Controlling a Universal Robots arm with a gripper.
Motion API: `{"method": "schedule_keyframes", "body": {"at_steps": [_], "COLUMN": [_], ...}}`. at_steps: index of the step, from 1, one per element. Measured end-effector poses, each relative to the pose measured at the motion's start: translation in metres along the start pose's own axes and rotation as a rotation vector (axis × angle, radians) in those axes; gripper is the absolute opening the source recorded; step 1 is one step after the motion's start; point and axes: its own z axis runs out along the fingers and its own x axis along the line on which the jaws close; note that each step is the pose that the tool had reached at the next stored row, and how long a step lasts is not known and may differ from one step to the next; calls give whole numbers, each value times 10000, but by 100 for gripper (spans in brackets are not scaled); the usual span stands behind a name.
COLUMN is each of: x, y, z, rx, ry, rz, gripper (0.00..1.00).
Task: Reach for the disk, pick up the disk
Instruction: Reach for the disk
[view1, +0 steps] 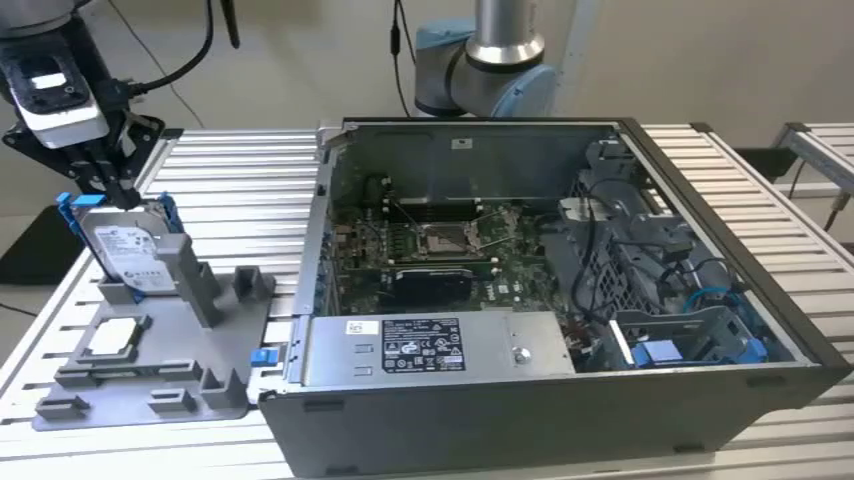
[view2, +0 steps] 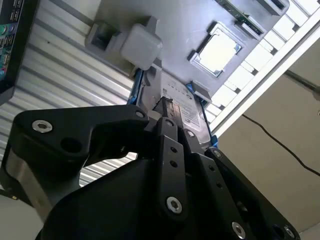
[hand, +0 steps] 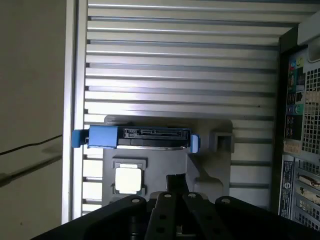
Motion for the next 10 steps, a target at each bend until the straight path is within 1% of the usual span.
{"method": "schedule_keyframes", "body": {"at_steps": [2,3,7,9,10], "x": [0,0,-3,6,35], "y": [4,23,188,226,228], "z": [0,0,7,8,9], "rx": [0,1,0,0,0], "ry": [1,1,0,0,0], "rz": [1,2,1,0,0], "gripper": [0,0,0,0,0]}}
